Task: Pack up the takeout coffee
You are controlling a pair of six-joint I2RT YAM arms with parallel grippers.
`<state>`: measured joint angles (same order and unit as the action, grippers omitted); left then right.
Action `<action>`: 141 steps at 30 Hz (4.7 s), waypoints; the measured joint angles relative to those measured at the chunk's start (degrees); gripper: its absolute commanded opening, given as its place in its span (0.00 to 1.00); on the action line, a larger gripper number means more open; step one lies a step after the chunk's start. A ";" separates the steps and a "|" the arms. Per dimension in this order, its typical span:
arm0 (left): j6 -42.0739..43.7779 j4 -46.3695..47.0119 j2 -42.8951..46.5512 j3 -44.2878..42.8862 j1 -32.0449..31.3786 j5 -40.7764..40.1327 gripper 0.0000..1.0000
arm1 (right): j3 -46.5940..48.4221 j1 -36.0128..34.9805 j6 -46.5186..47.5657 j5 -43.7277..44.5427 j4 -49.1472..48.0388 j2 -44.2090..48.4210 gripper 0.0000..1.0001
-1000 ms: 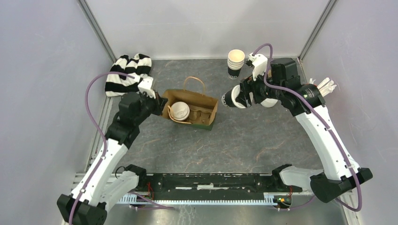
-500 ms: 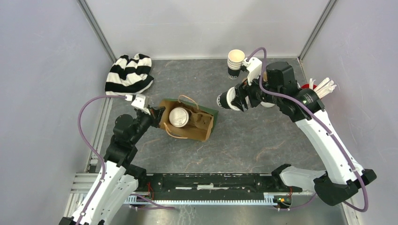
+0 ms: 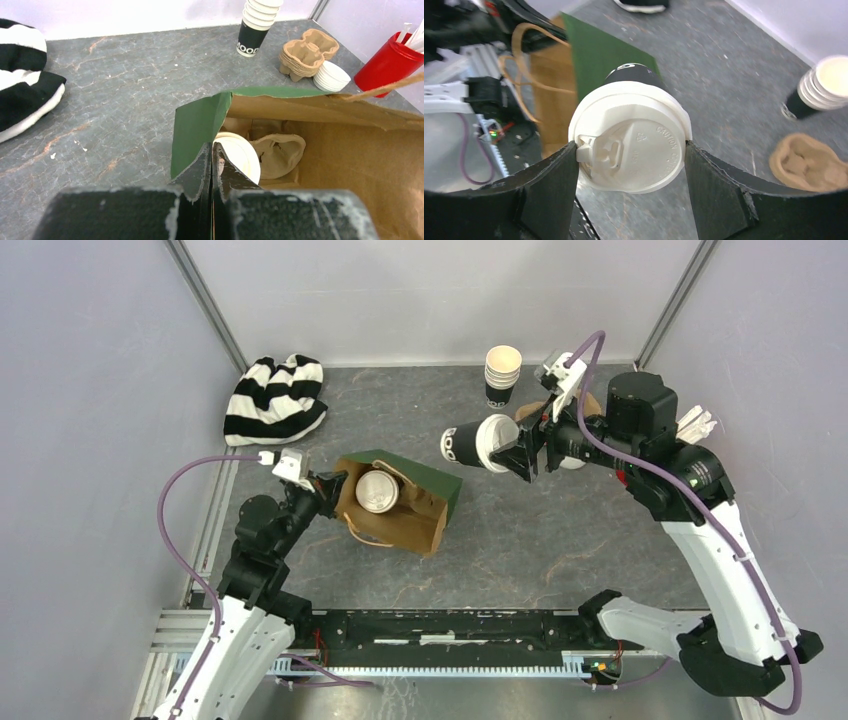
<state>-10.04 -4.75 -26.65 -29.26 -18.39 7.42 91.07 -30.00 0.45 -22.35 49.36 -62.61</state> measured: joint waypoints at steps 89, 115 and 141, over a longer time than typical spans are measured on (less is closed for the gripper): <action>-2.10 0.98 -1.60 2.97 -5.42 -3.06 0.02 | -2.99 -38.51 21.51 49.86 -3.76 -35.01 0.72; 6.93 4.33 1.31 6.25 -15.82 -18.05 0.02 | -0.55 -38.12 21.42 53.92 -2.32 -35.01 0.71; 8.57 11.65 -2.32 8.66 -17.51 -17.27 0.02 | -5.75 -32.89 26.03 52.87 -7.82 -33.35 0.71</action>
<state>-1.48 6.90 -28.97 -20.60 -35.90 -9.85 85.32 -62.89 26.48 30.52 41.54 -95.96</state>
